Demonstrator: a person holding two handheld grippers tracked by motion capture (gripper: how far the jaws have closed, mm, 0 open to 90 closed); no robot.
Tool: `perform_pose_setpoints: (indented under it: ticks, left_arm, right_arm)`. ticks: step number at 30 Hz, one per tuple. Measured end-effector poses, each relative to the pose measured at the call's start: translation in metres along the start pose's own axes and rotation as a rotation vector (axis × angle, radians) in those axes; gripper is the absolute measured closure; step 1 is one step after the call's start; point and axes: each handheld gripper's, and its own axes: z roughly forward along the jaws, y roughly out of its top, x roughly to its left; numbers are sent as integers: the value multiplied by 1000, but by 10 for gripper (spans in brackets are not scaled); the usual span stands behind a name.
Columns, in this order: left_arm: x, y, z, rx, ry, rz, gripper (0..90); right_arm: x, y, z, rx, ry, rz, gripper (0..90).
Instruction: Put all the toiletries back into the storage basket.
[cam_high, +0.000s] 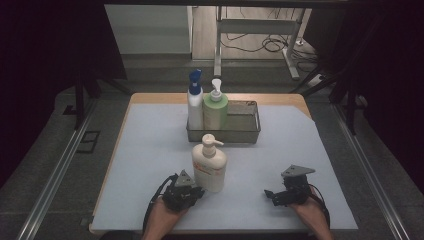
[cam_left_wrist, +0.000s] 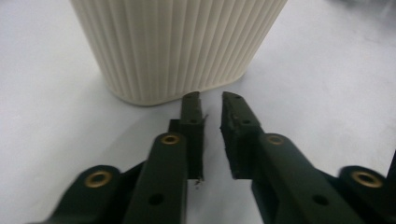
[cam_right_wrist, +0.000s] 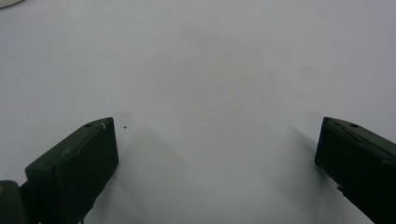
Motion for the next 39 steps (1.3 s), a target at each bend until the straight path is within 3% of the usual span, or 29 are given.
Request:
perform_pose_setpoints:
  ticks: [8,16,23,28,33,39]
  left_arm:
    - [2,-8,-10,-2,37,14,656]
    - [8,-17,-17,-3,96,2,490]
    - [14,-23,-22,-21,164,-23,288]
    - [18,-27,-25,-29,186,-47,148]
    - [22,-32,-24,-22,201,-70,126]
    - [24,-36,-23,-8,226,-68,123]
  right_arm:
    - [1,2,-6,-3,27,-4,0]
    - [5,9,-18,-28,58,-13,0]
    - [13,16,-28,-49,74,-52,0]
    - [17,24,-35,-59,87,-80,0]
    - [19,29,-39,-69,98,-85,0]
    - [21,37,-44,-78,113,-100,0]
